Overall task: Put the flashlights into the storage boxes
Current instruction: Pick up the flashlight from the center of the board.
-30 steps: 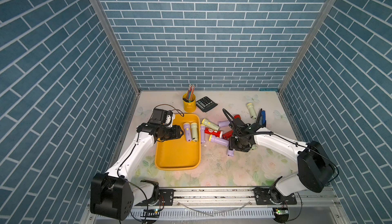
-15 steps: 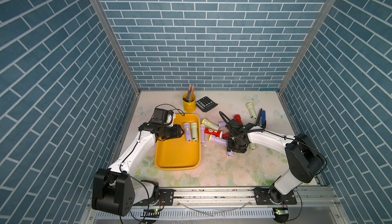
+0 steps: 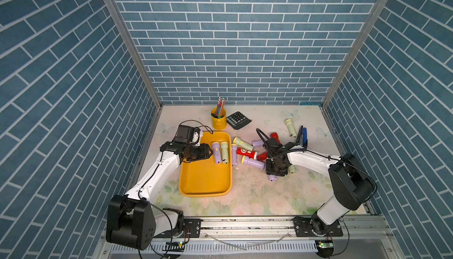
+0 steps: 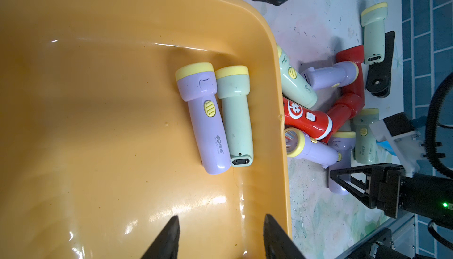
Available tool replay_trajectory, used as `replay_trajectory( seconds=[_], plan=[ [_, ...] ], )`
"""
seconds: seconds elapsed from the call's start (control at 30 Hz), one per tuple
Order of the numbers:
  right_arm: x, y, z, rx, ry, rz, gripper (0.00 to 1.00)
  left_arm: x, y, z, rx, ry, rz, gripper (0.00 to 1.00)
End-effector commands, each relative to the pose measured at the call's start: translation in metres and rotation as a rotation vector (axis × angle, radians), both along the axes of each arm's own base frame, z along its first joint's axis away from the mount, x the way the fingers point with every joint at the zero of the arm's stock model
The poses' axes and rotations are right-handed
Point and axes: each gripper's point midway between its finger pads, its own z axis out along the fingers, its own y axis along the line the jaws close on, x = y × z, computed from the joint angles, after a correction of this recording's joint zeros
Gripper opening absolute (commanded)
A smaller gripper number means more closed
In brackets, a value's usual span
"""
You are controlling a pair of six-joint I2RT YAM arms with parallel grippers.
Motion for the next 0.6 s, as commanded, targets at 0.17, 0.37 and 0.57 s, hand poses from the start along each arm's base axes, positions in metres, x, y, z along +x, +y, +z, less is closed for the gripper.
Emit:
replay_trajectory(
  seconds=[0.17,0.37,0.57],
  plan=[
    [-0.002,-0.005,0.008,0.079,-0.109,-0.017,0.33,0.009,-0.013,0.026,-0.088,-0.088,-0.009,0.54],
    [0.011,0.004,0.033,0.223,-0.311,0.014,0.27,0.010,-0.039,0.048,-0.211,-0.204,-0.079,0.54],
    [0.023,0.023,0.075,0.422,-0.555,0.091,0.24,-0.001,-0.082,0.074,-0.348,-0.342,-0.241,0.54]
  ],
)
